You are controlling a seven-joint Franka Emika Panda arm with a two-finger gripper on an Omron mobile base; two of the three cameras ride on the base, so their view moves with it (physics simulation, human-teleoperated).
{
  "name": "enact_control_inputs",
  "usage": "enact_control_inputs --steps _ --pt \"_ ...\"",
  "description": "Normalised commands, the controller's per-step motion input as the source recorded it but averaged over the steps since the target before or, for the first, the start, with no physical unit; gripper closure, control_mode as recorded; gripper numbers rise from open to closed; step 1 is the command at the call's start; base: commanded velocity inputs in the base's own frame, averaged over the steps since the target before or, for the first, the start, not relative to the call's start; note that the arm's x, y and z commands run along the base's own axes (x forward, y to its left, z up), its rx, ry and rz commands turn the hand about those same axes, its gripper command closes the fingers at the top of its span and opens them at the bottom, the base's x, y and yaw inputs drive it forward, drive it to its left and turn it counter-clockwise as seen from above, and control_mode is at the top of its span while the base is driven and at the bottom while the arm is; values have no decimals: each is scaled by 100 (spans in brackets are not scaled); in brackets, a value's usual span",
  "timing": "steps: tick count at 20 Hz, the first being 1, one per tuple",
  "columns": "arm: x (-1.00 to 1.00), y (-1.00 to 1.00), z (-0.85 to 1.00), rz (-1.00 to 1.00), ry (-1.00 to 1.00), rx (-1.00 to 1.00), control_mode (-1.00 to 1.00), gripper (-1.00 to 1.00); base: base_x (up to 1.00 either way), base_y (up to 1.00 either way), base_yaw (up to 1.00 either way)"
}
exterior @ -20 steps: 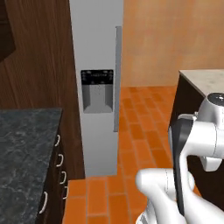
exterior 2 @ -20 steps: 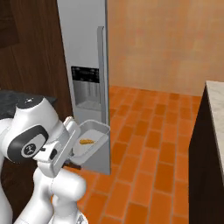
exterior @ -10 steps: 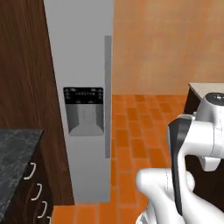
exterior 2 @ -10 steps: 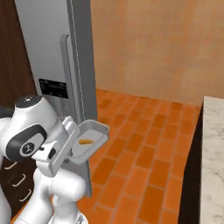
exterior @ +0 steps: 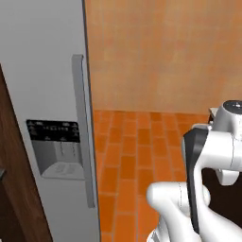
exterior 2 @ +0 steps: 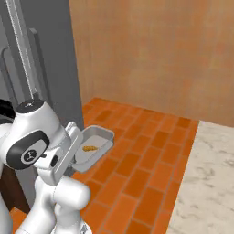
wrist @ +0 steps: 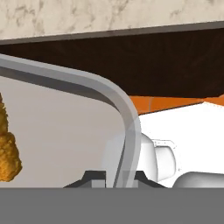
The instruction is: Take the meat container that has the shrimp and place it on the second highest rack of the freezer. Then take the vegetable container that has the carrot and squash and place it on the highest rack of the freezer.
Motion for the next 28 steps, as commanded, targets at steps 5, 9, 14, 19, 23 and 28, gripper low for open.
enact_control_inputs --steps 5,9,14,19,23,28 --pt "0 0 0 0 0 0 100 100 96 -59 24" --pt "0 0 0 0 0 0 100 100 100 -27 11" --pt "0 0 0 0 0 0 100 100 100 -36 14" --pt "0 0 0 0 0 0 100 100 98 -28 12" --pt "0 0 0 0 0 0 100 100 99 -39 15" --pt "0 0 0 0 0 0 100 100 74 -42 56"
